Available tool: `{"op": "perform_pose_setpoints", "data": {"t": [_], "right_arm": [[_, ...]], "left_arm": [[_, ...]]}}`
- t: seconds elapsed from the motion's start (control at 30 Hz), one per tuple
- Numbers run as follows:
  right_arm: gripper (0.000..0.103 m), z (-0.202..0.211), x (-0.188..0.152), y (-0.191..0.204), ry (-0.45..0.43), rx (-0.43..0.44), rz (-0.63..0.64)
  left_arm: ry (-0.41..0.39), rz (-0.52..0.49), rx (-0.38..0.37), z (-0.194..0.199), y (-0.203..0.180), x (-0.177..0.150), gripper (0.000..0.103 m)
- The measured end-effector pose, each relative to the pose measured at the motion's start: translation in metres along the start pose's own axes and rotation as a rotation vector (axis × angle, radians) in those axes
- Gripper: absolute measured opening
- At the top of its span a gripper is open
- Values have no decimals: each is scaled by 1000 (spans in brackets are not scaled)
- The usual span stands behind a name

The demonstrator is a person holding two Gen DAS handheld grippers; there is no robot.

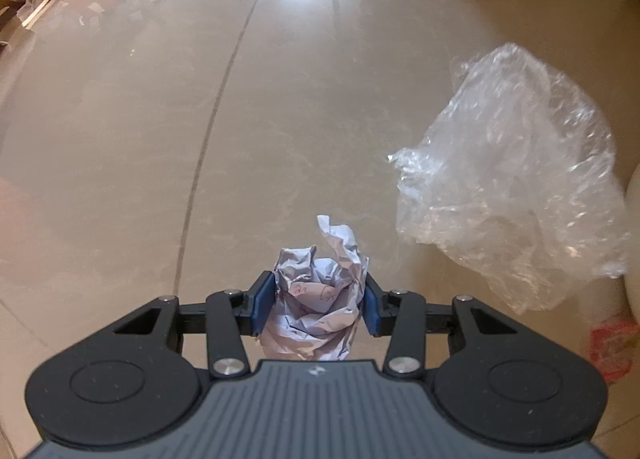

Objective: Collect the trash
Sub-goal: 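Carry the crumpled paper over the white bin and release it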

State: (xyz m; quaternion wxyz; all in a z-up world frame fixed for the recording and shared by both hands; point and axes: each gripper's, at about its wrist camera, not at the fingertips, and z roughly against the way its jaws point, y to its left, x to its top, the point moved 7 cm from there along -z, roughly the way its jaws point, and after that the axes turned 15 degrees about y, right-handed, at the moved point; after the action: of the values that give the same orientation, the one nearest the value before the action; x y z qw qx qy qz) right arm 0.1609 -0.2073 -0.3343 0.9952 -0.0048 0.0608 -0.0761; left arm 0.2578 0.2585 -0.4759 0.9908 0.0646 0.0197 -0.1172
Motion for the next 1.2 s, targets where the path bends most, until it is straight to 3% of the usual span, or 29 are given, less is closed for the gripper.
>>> {"op": "perform_pose_setpoints", "data": {"t": [0.17, 0.37, 0.7, 0.97, 1.2], "right_arm": [[12, 0, 0, -2, 1, 5, -9], [12, 1, -1, -2, 6, 7, -19], [12, 1, 0, -2, 4, 15, -13], [11, 4, 1, -8, 3, 34, -18], [11, 7, -2, -8, -7, 34, 2]], "left_arm": [[-6, -52, 40, 46, -9, -1, 44], [-54, -143, 24, 121, -37, 3, 44], [-153, -296, -73, 239, -107, 16, 44], [-215, -409, -145, 298, -173, 32, 44], [-231, -447, -254, 312, -208, 41, 47]]}}
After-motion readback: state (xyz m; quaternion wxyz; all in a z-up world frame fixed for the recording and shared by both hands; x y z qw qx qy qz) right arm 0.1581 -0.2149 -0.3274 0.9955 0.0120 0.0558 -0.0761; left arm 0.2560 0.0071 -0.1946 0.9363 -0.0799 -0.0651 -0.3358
